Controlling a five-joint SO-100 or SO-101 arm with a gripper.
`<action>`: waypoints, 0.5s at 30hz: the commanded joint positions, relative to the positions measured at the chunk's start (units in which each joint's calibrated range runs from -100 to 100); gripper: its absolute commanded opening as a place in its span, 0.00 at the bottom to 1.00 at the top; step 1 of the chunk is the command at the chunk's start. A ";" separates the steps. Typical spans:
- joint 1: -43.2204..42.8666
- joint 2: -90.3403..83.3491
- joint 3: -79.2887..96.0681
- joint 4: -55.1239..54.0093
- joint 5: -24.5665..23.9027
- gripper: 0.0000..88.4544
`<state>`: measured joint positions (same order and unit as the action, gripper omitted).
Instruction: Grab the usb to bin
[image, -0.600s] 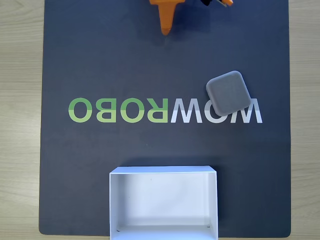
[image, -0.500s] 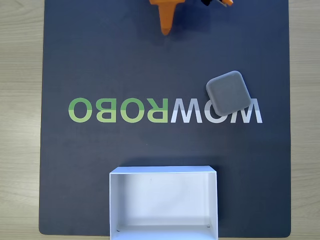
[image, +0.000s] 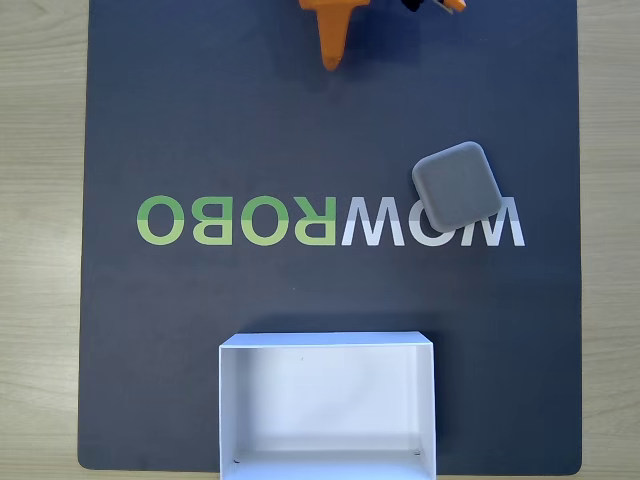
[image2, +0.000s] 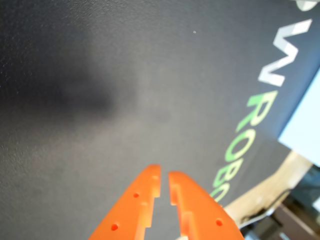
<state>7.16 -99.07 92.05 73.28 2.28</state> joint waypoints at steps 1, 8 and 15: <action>0.33 -0.16 -0.27 0.45 -0.07 0.02; 0.33 -0.08 -0.27 0.45 -0.12 0.02; 0.33 -0.08 -0.36 0.45 0.03 0.02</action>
<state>7.16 -99.07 92.05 73.28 2.28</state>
